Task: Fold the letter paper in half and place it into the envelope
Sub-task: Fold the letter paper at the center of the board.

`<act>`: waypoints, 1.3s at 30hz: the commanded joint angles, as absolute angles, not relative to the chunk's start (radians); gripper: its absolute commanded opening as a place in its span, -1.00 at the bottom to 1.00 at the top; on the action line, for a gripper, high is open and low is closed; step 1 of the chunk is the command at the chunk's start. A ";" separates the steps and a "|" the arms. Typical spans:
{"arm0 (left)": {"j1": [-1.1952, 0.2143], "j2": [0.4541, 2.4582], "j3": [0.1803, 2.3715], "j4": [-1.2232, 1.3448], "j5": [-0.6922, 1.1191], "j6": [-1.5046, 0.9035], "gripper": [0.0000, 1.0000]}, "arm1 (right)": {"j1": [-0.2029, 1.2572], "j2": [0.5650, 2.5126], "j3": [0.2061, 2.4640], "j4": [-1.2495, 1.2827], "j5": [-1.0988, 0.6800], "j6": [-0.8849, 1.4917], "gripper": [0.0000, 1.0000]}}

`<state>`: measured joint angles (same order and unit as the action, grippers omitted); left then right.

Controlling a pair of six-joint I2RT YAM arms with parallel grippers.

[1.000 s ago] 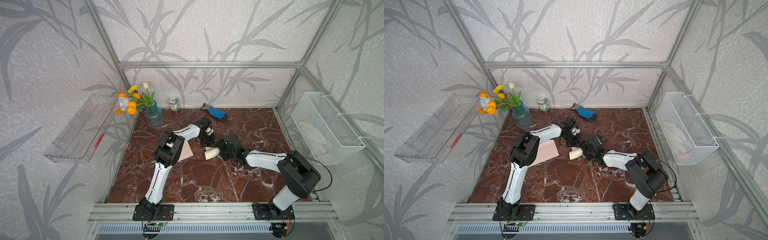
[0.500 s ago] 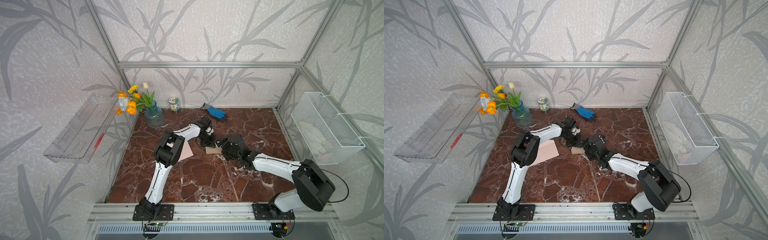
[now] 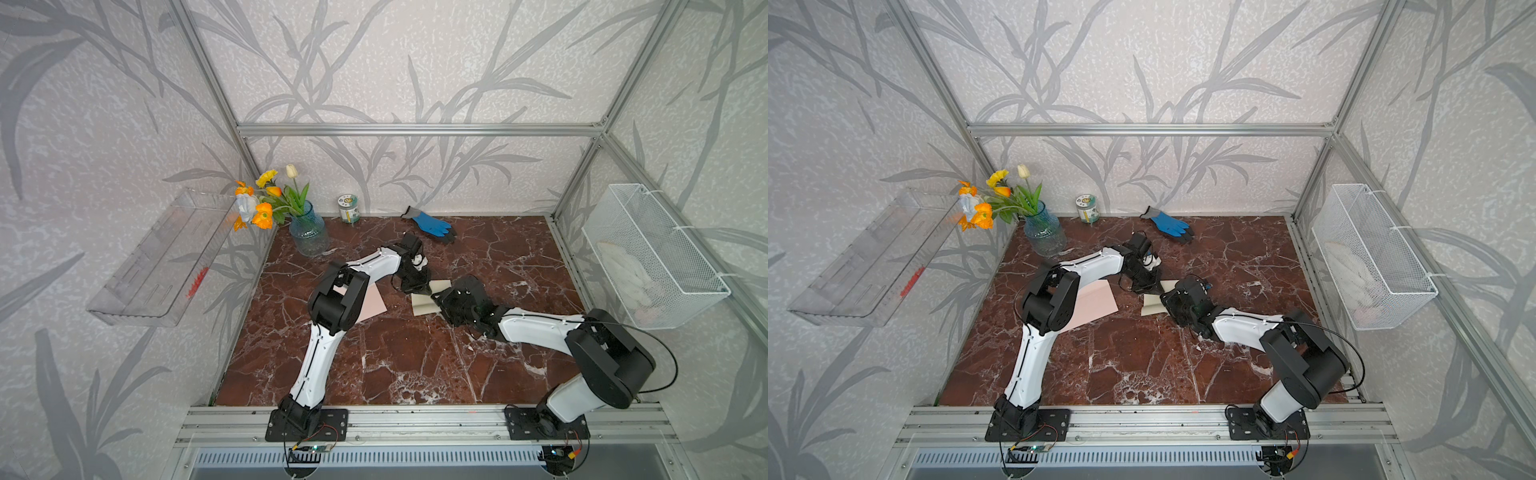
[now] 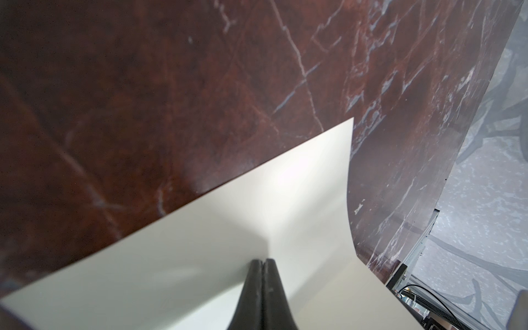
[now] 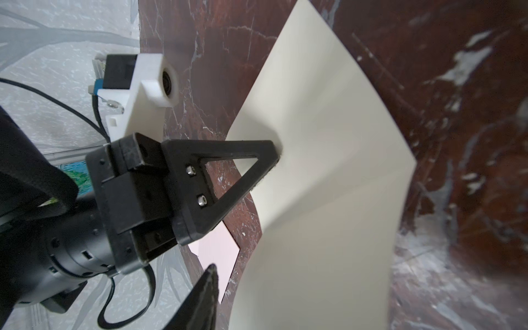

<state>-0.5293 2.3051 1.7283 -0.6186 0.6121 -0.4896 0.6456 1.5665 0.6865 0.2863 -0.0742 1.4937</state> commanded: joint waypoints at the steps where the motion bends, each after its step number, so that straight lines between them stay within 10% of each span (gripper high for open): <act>1: -0.532 2.416 1.674 -0.742 0.444 -0.461 -1.00 | 0.607 1.537 0.677 0.268 -0.110 1.493 0.09; 7: -0.531 2.410 1.670 -0.751 0.424 -0.447 -1.00 | 0.543 1.550 0.685 0.241 -0.220 1.473 0.08; 14: -0.531 2.408 1.674 -0.758 0.401 -0.435 -1.00 | 0.540 1.563 0.723 0.200 -0.284 1.468 -0.69; 39: -0.547 2.303 1.548 -0.746 0.374 -0.376 -1.00 | 0.495 1.515 0.865 -0.215 -0.521 1.546 -1.00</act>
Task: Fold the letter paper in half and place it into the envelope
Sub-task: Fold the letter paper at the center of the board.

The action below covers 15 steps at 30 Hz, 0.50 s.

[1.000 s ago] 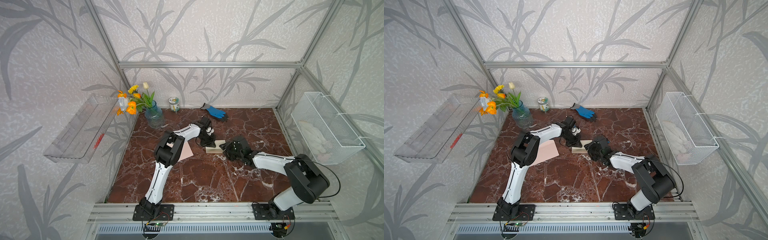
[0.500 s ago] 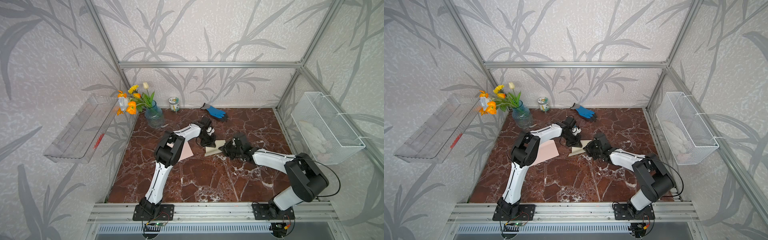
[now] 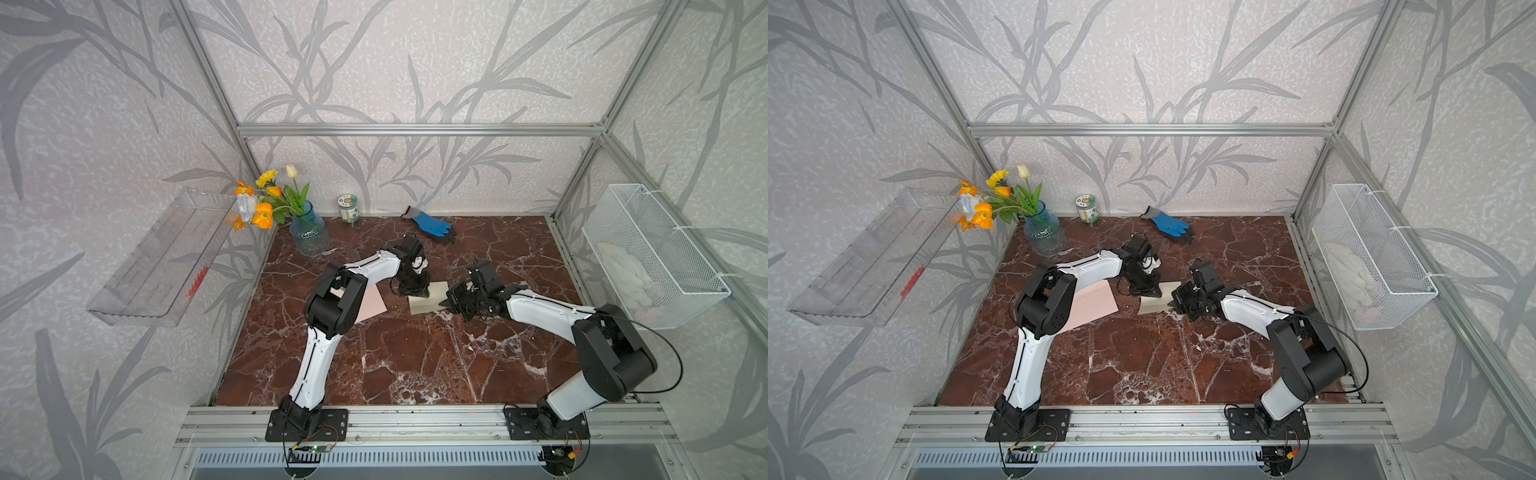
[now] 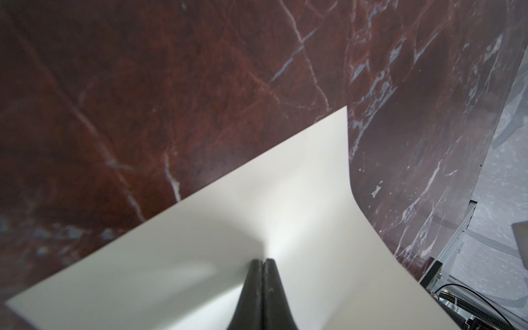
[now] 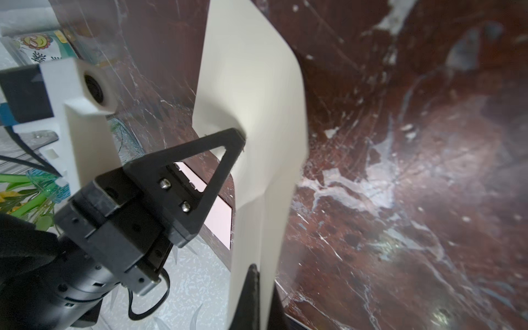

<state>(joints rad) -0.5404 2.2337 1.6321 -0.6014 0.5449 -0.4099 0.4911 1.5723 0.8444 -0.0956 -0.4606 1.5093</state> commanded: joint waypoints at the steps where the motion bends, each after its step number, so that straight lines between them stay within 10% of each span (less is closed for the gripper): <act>1: -0.551 2.296 1.540 -0.743 0.378 -0.377 -1.00 | 0.494 1.508 0.872 -0.256 -0.526 1.553 -1.00; 15: -0.628 2.186 1.450 -0.736 0.403 -0.344 -1.00 | 0.494 1.664 0.971 -0.344 -0.656 1.552 -0.98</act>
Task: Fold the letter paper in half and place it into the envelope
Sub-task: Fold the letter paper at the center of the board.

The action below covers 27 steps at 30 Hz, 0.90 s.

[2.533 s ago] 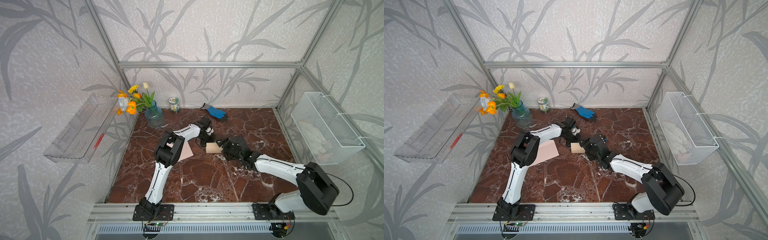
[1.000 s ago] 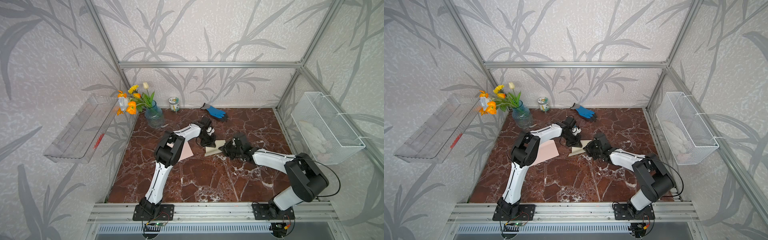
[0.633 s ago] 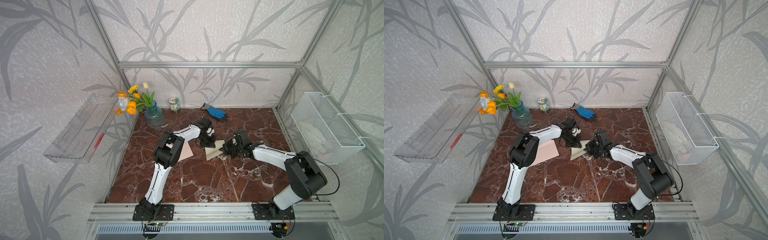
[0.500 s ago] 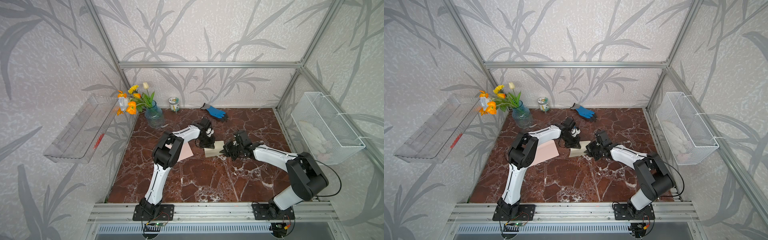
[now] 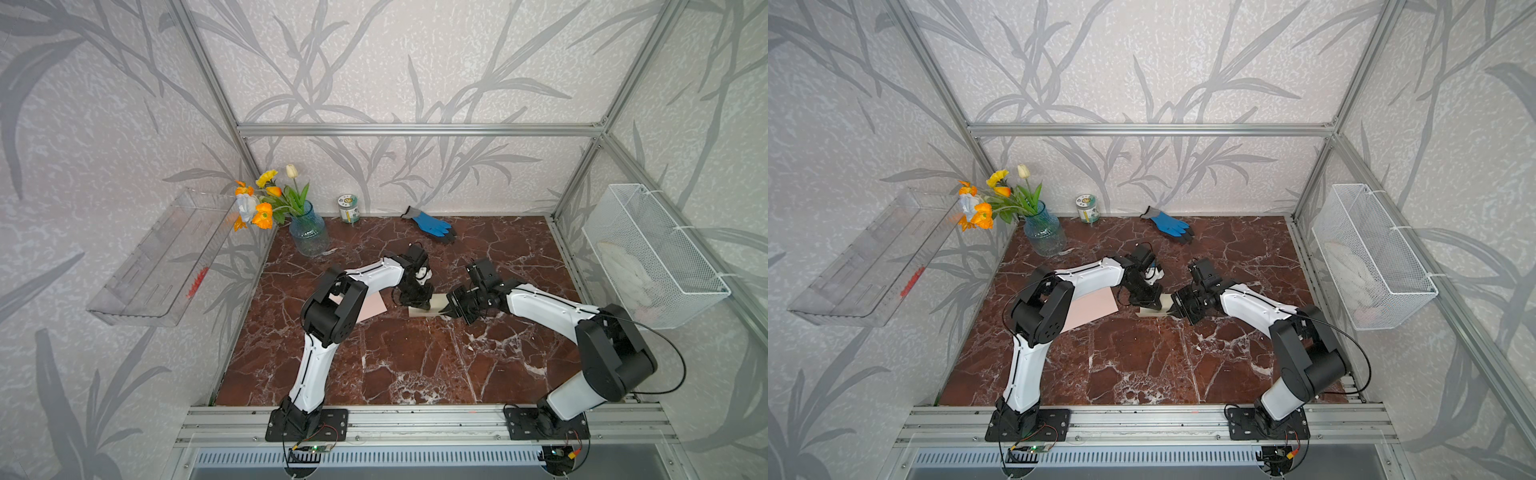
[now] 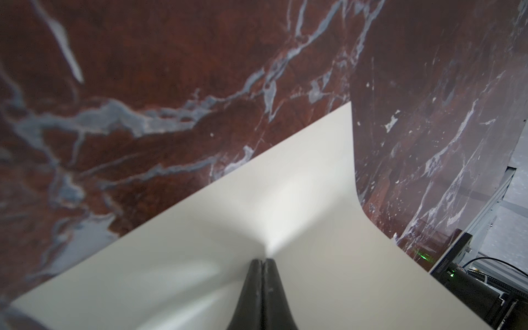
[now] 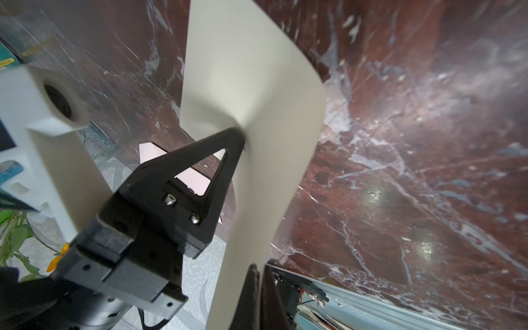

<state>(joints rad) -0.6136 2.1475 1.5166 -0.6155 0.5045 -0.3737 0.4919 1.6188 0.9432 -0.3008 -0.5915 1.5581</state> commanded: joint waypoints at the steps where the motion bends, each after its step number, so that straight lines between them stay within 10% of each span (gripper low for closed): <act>1: -0.630 2.179 1.444 -0.733 0.405 -0.341 -1.00 | 0.494 1.681 0.980 -0.336 -0.660 1.552 -0.98; 11: -0.630 2.166 1.432 -0.733 0.411 -0.326 -1.00 | 0.492 1.810 1.127 -0.491 -0.739 1.437 -0.88; 17: -0.630 2.180 1.445 -0.739 0.417 -0.312 -1.00 | 0.479 1.790 1.132 -0.547 -0.764 1.416 -0.23; 27: -0.619 2.180 1.446 -0.752 0.417 -0.291 -1.00 | 0.426 1.790 1.111 -0.584 -0.818 1.375 -0.24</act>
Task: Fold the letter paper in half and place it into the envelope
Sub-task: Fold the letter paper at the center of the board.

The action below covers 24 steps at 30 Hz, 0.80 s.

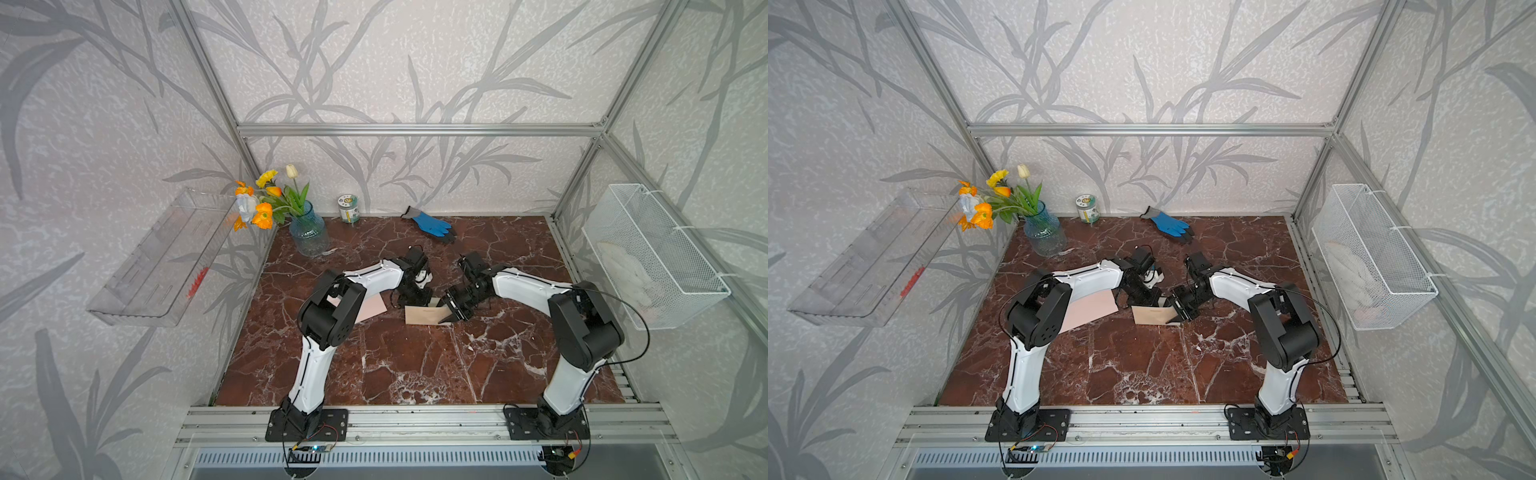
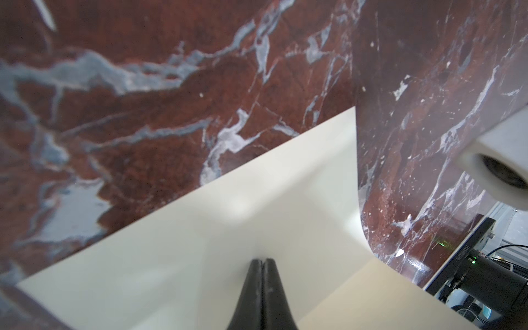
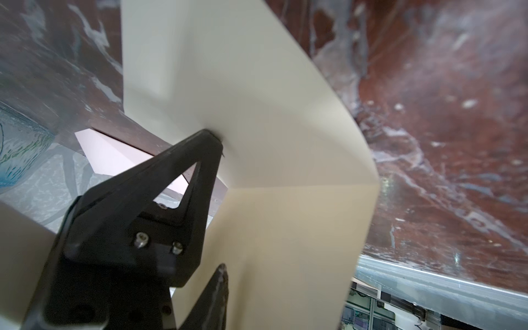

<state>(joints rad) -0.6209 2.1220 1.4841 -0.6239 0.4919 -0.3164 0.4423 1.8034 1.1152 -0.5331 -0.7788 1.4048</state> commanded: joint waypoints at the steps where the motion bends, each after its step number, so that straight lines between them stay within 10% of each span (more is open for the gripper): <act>1: -0.618 2.180 1.447 -0.752 0.417 -0.291 -1.00 | 0.419 1.785 1.111 -0.586 -0.820 1.370 -0.24; 24: -0.593 2.252 1.514 -0.827 0.472 -0.297 -1.00 | 0.379 1.843 1.202 -0.552 -0.837 1.136 -0.02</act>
<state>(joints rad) -0.5999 2.1681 1.5517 -0.7033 0.5446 -0.2901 0.3786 1.8381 1.2266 -0.5571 -0.8200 1.1576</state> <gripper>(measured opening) 0.047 0.483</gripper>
